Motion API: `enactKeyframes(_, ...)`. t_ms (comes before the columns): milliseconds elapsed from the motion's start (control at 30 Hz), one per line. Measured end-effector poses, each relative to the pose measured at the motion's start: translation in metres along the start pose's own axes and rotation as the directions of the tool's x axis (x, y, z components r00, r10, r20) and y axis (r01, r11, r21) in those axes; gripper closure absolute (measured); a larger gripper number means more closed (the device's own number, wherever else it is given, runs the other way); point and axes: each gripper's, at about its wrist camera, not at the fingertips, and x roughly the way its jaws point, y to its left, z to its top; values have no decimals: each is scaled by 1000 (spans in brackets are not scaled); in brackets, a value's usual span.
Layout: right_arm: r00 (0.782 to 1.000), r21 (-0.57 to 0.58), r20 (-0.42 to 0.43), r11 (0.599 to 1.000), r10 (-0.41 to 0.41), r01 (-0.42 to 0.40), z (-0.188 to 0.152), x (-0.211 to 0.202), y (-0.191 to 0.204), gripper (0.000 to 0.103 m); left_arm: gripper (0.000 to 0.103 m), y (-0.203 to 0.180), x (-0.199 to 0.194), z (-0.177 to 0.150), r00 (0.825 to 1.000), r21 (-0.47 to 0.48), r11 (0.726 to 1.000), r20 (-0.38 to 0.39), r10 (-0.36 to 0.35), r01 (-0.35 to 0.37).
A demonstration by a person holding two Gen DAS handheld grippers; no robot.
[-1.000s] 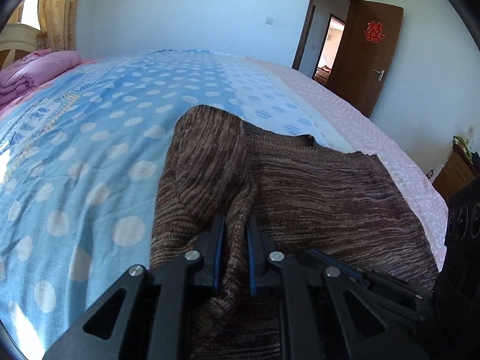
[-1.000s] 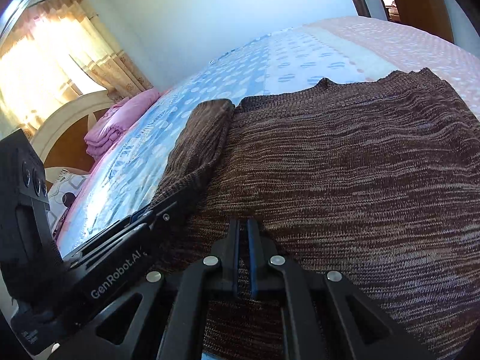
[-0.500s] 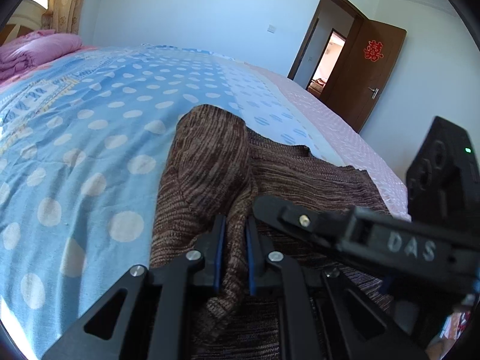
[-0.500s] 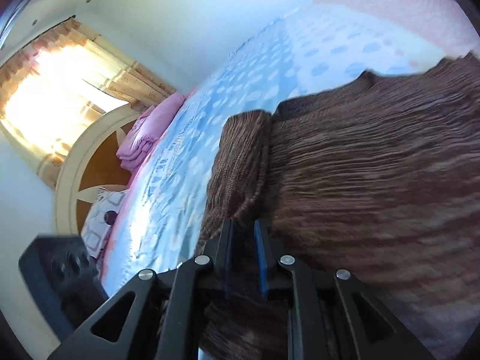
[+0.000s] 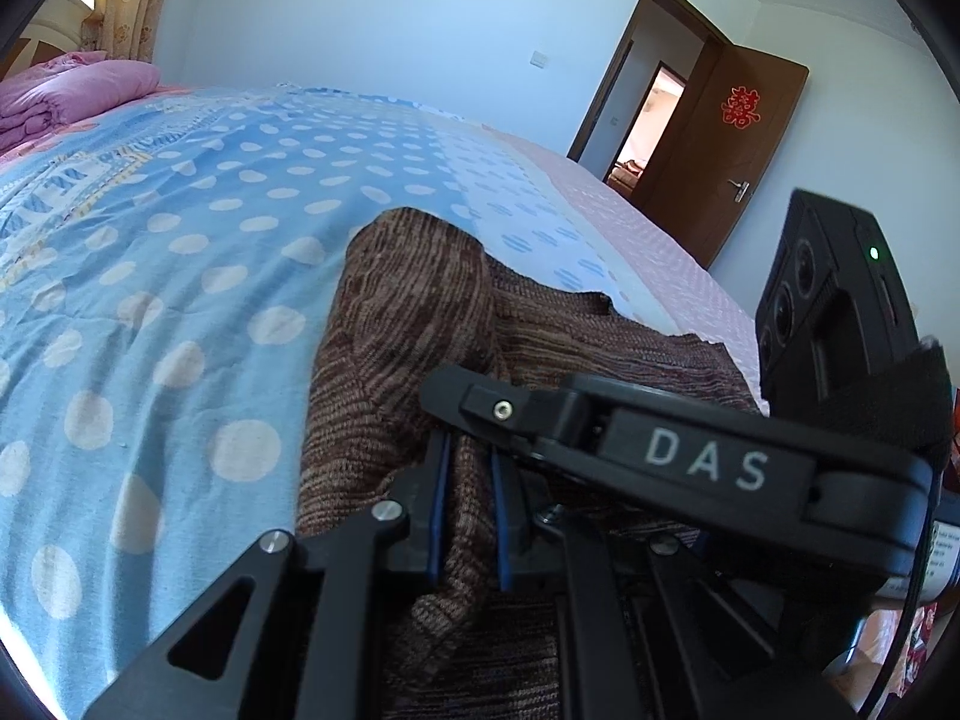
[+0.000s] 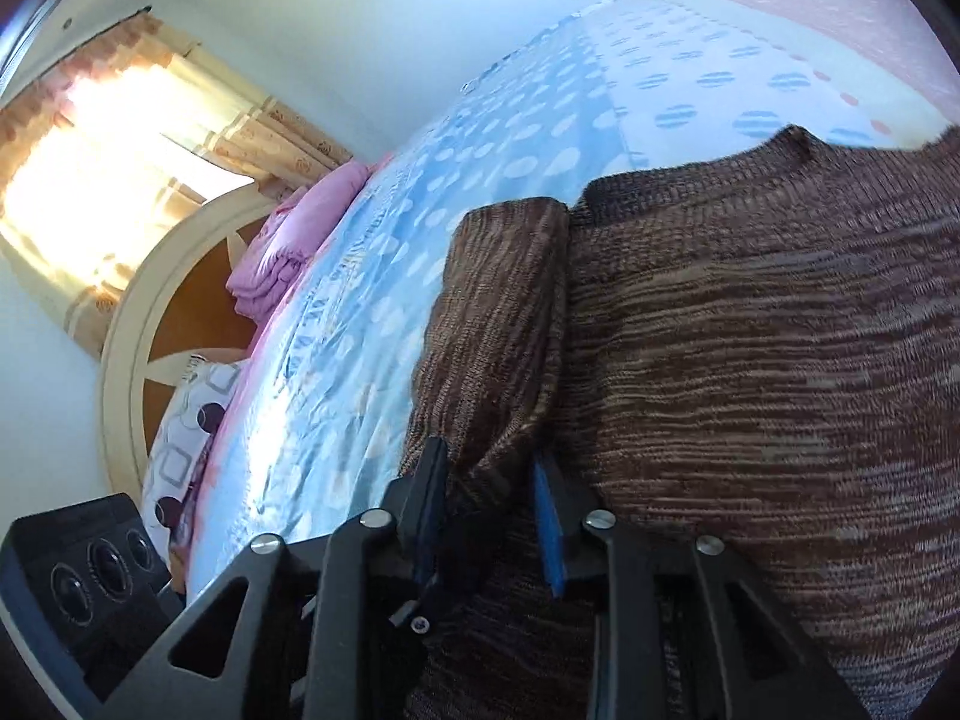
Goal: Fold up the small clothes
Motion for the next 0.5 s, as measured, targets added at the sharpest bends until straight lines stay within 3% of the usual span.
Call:
enactKeyframes(233,1000,17,0,1000,-1,1,10,19,-3,81,89,1,0,0,1000,-8,1000,0,-7,7)
enactKeyframes(267,1000,9,13,1000,-7,7,9,16,-4,92,89,1,0,0,1000,-10,1000,0,-10,10)
enactKeyframes(300,1000,2,27,1000,-9,9,7,14,-3,94,89,1,0,0,1000,-11,1000,-2,-12,12)
enactKeyframes(500,996,-65,66,996,-54,58,8,0,6,95,89,-10,-1,1,1000,42,999,3,21,-21)
